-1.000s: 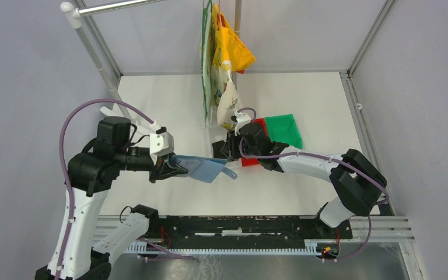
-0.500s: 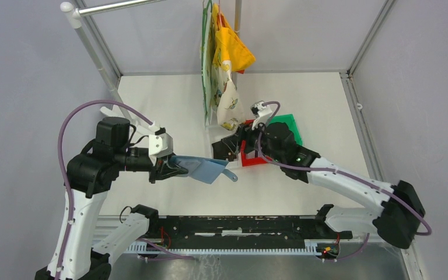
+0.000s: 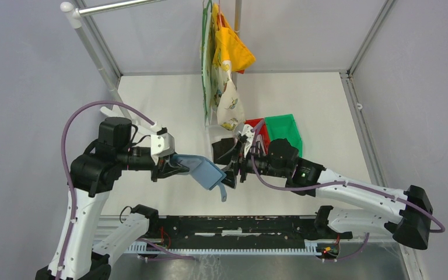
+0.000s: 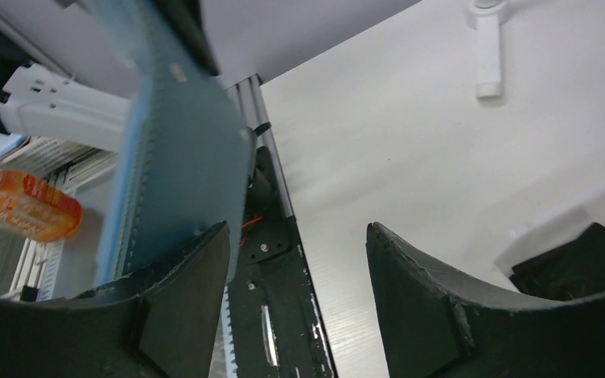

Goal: Take the credit cards out of the card holder
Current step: Place the credit card in the storage box, then place the card holder at the center of the board.

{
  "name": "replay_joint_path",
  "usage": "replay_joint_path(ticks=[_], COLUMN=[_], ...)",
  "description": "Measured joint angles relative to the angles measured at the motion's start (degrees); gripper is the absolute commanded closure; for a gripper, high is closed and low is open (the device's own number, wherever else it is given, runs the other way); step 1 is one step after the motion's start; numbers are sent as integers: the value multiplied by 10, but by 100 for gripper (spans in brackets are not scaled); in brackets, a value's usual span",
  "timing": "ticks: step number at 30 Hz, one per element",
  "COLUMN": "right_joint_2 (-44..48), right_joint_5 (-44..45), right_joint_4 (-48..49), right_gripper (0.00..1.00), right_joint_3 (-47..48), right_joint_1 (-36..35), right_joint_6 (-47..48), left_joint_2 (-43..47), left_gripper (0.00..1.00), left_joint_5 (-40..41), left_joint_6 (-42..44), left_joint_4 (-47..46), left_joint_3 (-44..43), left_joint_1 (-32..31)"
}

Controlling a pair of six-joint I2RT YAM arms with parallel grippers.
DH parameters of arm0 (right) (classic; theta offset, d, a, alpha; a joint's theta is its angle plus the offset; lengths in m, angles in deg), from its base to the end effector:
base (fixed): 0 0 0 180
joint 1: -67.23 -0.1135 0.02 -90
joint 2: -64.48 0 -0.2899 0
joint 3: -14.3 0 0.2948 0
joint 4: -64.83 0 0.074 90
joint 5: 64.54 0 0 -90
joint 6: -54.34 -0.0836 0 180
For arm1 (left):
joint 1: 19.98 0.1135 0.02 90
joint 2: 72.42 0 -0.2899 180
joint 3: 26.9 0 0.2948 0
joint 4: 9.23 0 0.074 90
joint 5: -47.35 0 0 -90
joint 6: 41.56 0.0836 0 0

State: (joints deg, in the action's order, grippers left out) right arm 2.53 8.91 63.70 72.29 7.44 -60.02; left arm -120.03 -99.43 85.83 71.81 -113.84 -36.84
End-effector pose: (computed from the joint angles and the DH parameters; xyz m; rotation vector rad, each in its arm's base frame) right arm 0.1461 0.2983 0.3353 -0.7871 1.6656 1.3167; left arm 0.1156 -0.1081 0.4347 1.3442 1.5604 -0.9046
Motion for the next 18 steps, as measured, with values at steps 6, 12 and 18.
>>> replay_joint_path(ticks=[6,12,18], right_joint_2=[-2,-52,-80], right_joint_5=[15,66,112], right_joint_4=[11,13,9], right_gripper=[25,22,24], right_joint_3=[4,65,109], right_joint_1=[-60,-104,-115], right_joint_6=[24,59,85], left_joint_2=[-6,-18,-27], left_gripper=[93,93,93], left_joint_5=[1,-10,-51], left_joint_6=[0,0,2], left_joint_4=[-8,-12,5], left_joint_3=[12,25,25], left_joint_1=[0,0,0])
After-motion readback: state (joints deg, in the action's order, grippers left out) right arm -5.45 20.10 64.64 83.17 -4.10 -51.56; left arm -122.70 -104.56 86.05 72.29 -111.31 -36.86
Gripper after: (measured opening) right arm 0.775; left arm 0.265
